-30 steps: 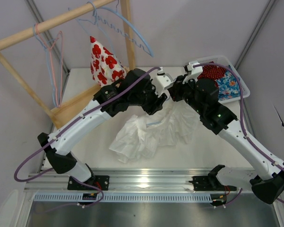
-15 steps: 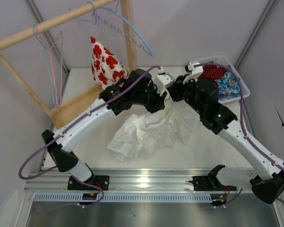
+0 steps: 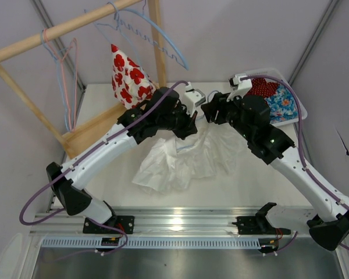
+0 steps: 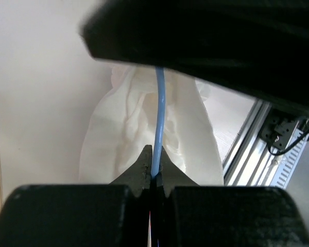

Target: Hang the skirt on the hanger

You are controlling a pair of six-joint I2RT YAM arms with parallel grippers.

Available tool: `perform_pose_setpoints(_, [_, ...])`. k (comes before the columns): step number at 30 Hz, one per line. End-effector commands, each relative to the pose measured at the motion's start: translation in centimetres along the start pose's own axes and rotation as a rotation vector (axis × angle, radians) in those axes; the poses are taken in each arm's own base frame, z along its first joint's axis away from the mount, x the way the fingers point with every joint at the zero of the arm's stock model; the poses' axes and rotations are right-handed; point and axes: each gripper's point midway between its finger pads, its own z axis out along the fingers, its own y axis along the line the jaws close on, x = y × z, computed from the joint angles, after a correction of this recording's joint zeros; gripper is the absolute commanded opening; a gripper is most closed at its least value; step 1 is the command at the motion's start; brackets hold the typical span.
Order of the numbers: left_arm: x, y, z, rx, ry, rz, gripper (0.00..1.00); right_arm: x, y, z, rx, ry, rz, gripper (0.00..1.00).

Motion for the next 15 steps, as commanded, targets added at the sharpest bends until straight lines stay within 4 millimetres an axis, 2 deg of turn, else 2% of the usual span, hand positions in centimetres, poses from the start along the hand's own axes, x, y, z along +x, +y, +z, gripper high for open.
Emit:
perform_pose_setpoints(1, [-4.8, 0.4, -3.3, -0.031, -0.198, -0.018, 0.0, -1.0, -1.0, -1.5, 0.055, 0.006, 0.01, 0.57])
perform_pose_setpoints(4, [-4.9, 0.3, -3.9, -0.032, -0.206, -0.017, 0.0, 0.0, -2.0, -2.8, 0.084, 0.041, 0.005, 0.63])
perform_pose_setpoints(5, [-5.0, 0.2, -4.1, -0.029, -0.209, -0.016, 0.0, -0.2, -2.0, -3.5, 0.079, 0.03, -0.001, 0.65])
perform_pose_setpoints(8, [-5.2, -0.1, -4.6, -0.023, -0.221, -0.01, 0.0, 0.7, -1.9, -4.0, 0.054, 0.031, -0.012, 0.7])
perform_pose_setpoints(11, [-5.2, -0.2, -4.8, -0.02, -0.221, -0.008, 0.0, 0.5, -1.6, -3.9, 0.033, 0.025, -0.018, 0.7])
perform_pose_setpoints(15, [-4.9, -0.1, -5.0, -0.026, -0.216, -0.012, 0.0, 1.1, -2.2, -3.1, 0.071, 0.051, -0.057, 0.66])
